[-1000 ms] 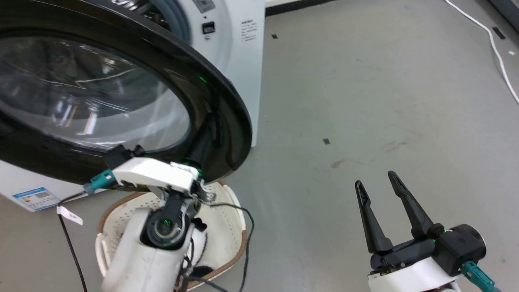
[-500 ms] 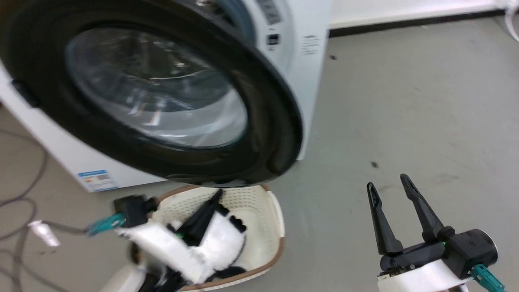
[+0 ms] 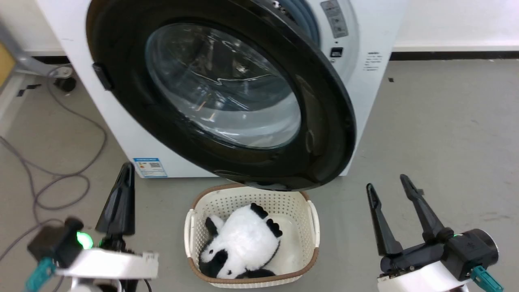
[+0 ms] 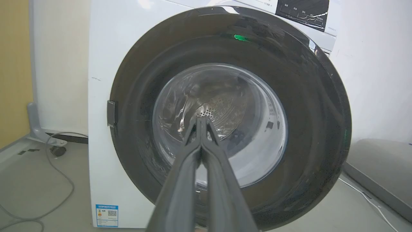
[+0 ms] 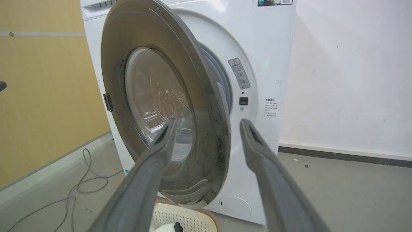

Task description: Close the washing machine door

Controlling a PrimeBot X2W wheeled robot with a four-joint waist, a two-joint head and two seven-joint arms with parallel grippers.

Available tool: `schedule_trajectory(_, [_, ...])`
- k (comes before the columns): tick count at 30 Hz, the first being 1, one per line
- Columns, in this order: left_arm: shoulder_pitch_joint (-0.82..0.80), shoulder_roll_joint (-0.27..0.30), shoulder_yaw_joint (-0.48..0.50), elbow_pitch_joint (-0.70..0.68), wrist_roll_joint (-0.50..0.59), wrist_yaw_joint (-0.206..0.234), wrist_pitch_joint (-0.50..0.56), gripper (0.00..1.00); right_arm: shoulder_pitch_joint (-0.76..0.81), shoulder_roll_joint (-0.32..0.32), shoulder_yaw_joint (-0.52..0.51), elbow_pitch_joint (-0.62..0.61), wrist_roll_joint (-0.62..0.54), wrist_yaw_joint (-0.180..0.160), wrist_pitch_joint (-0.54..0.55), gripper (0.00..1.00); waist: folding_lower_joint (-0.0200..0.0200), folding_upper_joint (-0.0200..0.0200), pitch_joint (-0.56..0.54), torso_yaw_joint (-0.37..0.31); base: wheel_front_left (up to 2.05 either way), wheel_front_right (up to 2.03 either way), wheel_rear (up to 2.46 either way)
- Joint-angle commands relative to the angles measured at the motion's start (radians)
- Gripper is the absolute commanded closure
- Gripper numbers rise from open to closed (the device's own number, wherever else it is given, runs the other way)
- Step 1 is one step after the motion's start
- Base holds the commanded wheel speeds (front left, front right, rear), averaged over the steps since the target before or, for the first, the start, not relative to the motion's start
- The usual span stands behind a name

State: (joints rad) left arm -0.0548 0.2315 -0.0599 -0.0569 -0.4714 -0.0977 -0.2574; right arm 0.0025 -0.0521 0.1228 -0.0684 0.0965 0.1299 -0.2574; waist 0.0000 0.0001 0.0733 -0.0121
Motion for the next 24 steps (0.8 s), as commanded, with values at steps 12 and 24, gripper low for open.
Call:
schedule_trajectory(12, [0.135,-0.134,0.032,-0.024,0.289,-0.031,-0.004,0.00,0.013,0.002,0.012,0.001,-0.003,0.001,-0.004,0.00,0.0000,-0.0001,-0.005,0.034,0.00,0.00,0.00])
schedule_trajectory(24, [0.113,-0.149,-0.023,-0.005,0.323,-0.033,-0.004,0.00,-0.026,-0.040,0.089,0.079,0.030,0.001,-0.004,1.00,0.0000,-0.0001,0.028,0.067,0.00,0.00,0.00])
